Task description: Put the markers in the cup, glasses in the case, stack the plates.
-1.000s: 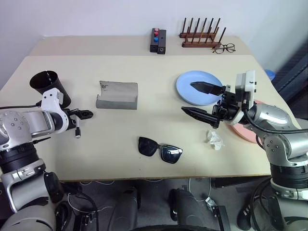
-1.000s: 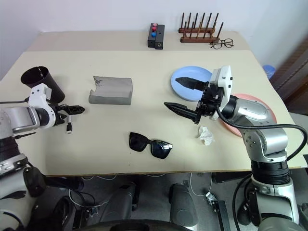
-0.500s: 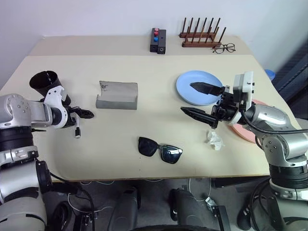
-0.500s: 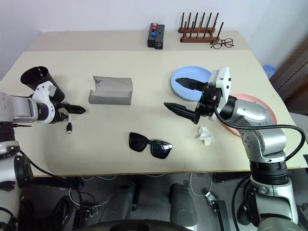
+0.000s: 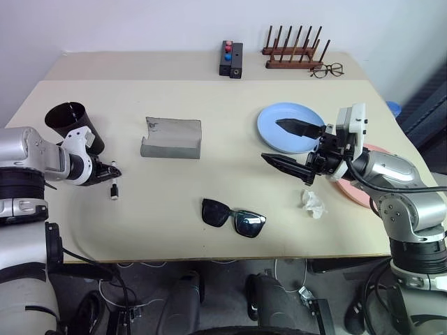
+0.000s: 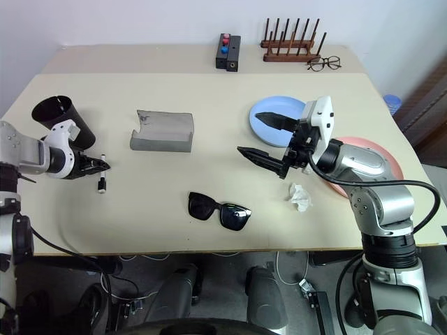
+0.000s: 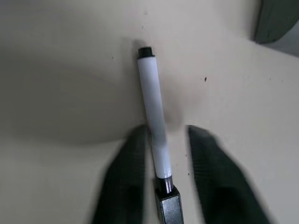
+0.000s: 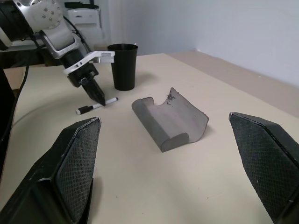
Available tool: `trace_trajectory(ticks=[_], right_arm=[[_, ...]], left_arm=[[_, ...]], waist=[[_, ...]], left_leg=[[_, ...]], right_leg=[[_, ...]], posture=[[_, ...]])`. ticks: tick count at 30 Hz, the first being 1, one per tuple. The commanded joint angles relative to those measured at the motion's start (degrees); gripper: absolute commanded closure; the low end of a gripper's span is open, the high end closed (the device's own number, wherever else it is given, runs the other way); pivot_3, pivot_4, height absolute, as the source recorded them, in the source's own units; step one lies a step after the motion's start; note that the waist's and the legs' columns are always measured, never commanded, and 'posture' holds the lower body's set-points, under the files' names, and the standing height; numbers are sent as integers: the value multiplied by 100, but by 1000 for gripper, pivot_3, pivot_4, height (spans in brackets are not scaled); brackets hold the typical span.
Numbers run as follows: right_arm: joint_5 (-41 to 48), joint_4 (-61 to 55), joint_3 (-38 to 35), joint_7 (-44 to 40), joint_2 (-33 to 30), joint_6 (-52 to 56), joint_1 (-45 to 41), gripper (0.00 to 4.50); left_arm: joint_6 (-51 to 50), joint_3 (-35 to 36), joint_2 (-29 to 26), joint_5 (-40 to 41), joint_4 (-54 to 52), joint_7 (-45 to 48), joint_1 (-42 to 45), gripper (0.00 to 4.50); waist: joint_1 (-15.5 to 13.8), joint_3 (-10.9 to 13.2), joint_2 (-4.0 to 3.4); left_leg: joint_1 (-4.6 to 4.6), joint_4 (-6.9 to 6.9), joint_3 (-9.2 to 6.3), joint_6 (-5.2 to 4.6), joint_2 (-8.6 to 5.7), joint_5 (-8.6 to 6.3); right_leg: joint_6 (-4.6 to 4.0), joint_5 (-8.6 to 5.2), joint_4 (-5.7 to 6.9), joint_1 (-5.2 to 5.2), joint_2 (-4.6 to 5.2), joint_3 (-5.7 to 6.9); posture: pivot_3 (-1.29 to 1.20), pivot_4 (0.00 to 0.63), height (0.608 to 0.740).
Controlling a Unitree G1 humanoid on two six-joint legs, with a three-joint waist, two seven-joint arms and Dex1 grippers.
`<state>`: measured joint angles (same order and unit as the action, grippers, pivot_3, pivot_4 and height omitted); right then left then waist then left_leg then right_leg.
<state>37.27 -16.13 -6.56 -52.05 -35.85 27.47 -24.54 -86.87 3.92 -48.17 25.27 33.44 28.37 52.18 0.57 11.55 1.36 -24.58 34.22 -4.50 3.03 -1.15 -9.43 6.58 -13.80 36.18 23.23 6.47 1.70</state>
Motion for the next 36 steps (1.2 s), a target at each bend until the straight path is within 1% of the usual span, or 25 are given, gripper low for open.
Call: trace_trajectory(ticks=[1, 7, 9, 12, 14, 18, 20, 22, 24, 27, 29, 30, 34, 36], right_arm=[[70, -254, -63, 55, -14, 13, -32, 0], [47, -247, -38, 113, -4, 39, -68, 0], [55, -251, -33, 123, 1, 51, -71, 0], [35, -221, -4, 129, 19, 33, -96, 0], [25, -205, 16, 132, 29, 18, -112, 0], [10, -150, 49, 131, 61, 4, -183, 0], [-1, -119, 62, 110, 69, -8, -207, 0], [-6, -94, 72, 98, 73, -12, -238, 0], [8, -80, 66, 89, 72, 4, -272, 0], [25, -74, 57, 84, 81, 19, -288, 0], [46, -64, 41, 75, 77, 33, -286, 0], [49, -65, 38, 76, 77, 36, -284, 0], [54, -69, 35, 87, 84, 34, -277, 0], [39, -59, 42, 94, 94, 18, -284, 0]], left_arm=[[-45, -149, 40, -32, 24, 207, 47, 4469], [-12, -191, -151, -22, -505, 437, -155, 4469], [58, -95, -277, 14, -979, 494, -273, 4469], [840, 303, -408, 138, -1892, 713, -571, 4469], [1158, 578, -371, 153, -2152, 694, -708, 4469], [2428, 1190, 4, 139, -2724, 551, -1031, 4469], [2988, 1252, 52, 83, -2978, 641, -1240, 4469], [3311, 1693, 390, 255, -3032, 368, -1157, 4469], [3933, 1957, 579, 267, -3093, 284, -1132, 4469], [4796, 2007, 564, 40, -3077, 324, -1235, 4469], [5751, 2052, 523, -347, -2957, 127, -1281, 4469], [6061, 2062, 470, -486, -2855, 70, -1300, 4469], [6854, 2480, 534, -375, -2505, -138, -1152, 4469], [7374, 2613, 412, -383, -2240, 50, -1249, 4469]], waist=[[3, 0, 0], [12, 0, 0], [17, 0, 0], [19, 1, 0], [14, 1, 0], [10, 1, -1], [8, 1, -1], [2, 1, 0], [-3, 1, 0], [8, 1, 0], [13, 1, 0], [12, 1, 0], [10, 1, 0], [8, 1, 0]], left_leg=[[0, 0, 0, 0, 0, 0], [0, 0, 0, 0, 0, 0], [-1, 0, 0, 0, 0, 0], [-4, -1, -1, 0, 1, 0], [-7, -3, -1, 1, 2, -1], [-7, -4, 0, 1, 2, -1], [-8, -5, 1, 0, 1, 0], [-9, -5, 3, 0, 0, 0], [-11, -2, 0, 0, 0, 0], [-11, -2, 2, 0, -1, 0], [-11, -3, 4, -1, -1, 0], [-11, -3, 4, -1, 0, 0], [-11, -3, 5, -1, 0, 0], [-11, -3, 5, -1, 0, 0]], right_leg=[[0, 0, 0, 0, 1, 0], [0, 0, -1, 0, 2, 0], [-1, 0, -1, 2, 2, 0], [-1, 0, -2, 6, 2, 0], [-13, -6, -4, 11, 4, -1], [-22, -10, -7, 10, 7, -1], [-21, -10, -8, 10, 8, -1], [-22, -10, -9, 10, 8, -1], [-20, -9, -7, 10, 8, 1], [-3, 1, -9, 10, 7, 0], [-3, 1, -8, 10, 7, 0], [-2, 1, -8, 10, 7, 0], [-2, 1, -8, 10, 5, 0], [-2, 1, -8, 10, 5, 0]], posture=[[0, 150, 740], [0, 150, 740], [0, 150, 740], [0, 150, 740], [0, 150, 740], [0, 150, 740], [0, 150, 740], [0, 150, 740], [0, 150, 740], [0, 150, 740], [0, 150, 740], [0, 150, 740], [0, 150, 740], [0, 150, 740]])
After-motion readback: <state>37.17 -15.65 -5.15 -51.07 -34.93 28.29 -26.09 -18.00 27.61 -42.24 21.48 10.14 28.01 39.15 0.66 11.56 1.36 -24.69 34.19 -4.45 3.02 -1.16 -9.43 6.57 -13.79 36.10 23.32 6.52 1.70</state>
